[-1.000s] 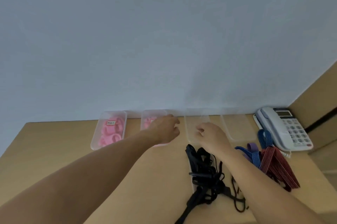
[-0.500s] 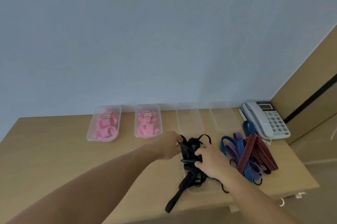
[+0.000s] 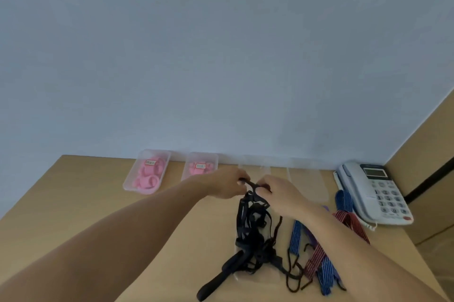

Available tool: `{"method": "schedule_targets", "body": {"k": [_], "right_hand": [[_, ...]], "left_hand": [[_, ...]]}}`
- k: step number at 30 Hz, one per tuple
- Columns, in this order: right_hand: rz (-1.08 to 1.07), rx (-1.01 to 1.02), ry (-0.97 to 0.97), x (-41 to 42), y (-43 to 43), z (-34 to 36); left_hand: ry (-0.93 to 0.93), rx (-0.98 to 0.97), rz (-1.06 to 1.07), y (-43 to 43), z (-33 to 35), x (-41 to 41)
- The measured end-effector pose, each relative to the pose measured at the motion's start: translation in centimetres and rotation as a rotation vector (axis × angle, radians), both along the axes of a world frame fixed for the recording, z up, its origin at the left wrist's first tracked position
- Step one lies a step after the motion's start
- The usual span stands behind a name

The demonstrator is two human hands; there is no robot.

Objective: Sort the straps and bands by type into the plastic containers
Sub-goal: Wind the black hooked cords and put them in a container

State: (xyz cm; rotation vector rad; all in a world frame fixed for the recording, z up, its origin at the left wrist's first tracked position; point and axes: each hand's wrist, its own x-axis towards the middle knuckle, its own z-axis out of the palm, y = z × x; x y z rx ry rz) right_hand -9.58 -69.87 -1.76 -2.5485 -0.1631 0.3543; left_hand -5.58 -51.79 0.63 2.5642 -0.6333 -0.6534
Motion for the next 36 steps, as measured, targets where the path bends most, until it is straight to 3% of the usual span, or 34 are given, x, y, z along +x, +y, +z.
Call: {"method": "schedule_targets", "body": {"k": [3,6,9,15,20,26,33,36], "right_hand": [[-0.005,0.113,-0.079,0.8,-0.6,2.5],[-0.104,0.413,-0.149,1.1,-0.8,4.8],[-0.153,0.733,-0.180,1.0,-0.7,7.4],[-0.111,1.045,-0.227,0.8,1.7,12.1],[-0.298,0.988,-0.397,0.8,4.2,14.3],[-0.387,0.766,-0.588,1.3,6.0,12.7],[-0.341,0.771,-0.496,0.7,6.5,13.5],[-0.330,0.720,-0.525,0.5,6.4,13.8]], "left_hand": [[0.025,-0.108,0.074,-0.8,2.8,0.2],[0.120,-0.238,0.170,-0.5,6.4,0.8],[0.208,-0.478,0.291,0.3,10.2,1.1],[0.372,-1.000,0.422,1.9,13.3,0.5],[0.389,-1.235,0.491,2.1,13.1,0.0],[0.197,-1.156,0.535,-0.1,11.6,-0.7],[0.346,-1.228,0.410,-0.1,12.1,-1.6],[0.296,-1.126,0.341,0.1,12.5,-1.8]]}}
